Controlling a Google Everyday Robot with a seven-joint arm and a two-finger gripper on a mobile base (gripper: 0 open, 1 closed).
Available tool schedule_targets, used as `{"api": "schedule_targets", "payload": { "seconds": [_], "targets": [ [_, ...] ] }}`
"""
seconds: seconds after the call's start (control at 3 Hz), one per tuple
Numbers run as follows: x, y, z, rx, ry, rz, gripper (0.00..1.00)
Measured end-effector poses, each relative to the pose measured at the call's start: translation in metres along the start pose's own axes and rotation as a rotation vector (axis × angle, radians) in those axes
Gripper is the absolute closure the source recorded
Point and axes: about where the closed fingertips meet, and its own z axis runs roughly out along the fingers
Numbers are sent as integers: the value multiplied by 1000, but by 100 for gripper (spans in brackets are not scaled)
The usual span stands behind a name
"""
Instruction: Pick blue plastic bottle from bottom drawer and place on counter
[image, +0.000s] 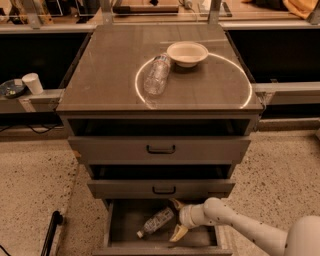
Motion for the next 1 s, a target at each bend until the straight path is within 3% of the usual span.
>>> {"api": "schedule_targets", "payload": {
  "seconds": [0.33, 1.0],
  "targets": [
    [13, -9, 15, 29, -20, -3, 22],
    [25, -11, 44, 29, 18, -43, 20]
  ]
}}
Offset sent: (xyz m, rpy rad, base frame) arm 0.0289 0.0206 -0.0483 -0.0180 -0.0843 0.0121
